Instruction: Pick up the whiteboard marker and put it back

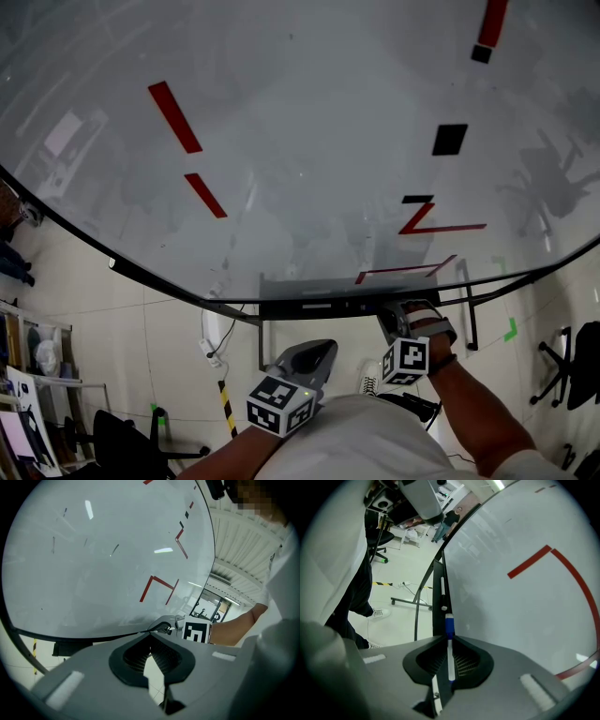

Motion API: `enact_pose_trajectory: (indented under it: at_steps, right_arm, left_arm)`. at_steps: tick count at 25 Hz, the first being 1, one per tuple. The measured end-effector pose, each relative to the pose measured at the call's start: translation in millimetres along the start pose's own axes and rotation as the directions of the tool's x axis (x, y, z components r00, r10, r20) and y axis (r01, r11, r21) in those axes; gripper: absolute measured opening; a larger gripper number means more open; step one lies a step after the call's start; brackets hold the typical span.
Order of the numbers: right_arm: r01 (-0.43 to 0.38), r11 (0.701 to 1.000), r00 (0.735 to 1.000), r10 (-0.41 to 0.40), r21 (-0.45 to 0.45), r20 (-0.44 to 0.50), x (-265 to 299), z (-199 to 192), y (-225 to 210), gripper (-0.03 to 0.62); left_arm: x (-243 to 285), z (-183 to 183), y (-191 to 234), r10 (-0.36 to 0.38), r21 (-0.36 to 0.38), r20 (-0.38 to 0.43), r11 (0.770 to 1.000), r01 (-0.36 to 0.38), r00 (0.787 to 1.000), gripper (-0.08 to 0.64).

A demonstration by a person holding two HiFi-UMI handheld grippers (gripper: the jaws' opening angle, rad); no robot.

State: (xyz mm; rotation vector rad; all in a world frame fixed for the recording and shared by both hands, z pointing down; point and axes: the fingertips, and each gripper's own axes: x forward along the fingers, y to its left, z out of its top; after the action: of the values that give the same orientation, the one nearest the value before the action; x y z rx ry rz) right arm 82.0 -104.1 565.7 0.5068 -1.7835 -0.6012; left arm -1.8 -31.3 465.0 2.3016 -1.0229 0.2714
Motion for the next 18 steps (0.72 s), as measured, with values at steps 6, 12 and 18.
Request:
enact_pose_trajectory:
  at_steps: [6,12,18]
  right_arm:
    - [-0.001,0.999,1.0,0.0,-0.052,-0.005,9,0,1,0.035]
    - [-0.007,0.998,1.0,0.005,-0.069,-0.024,18,-2,0,0.035]
    - [-0.014,0.999,0.999,0.012,-0.049,-0.046,23,-8,2,0.083]
  left_arm:
    - [1,-1,-2,-0.008,-0.003,-0.001,1.0,0.008,1.0,0.017]
    - [1,-1,0,-0.005,-0.007,0.002,1.0,0.005,1.0,0.017]
    - [0,-1,3,0.0,-0.014,0.006,1.0,0.0,1.0,0.017]
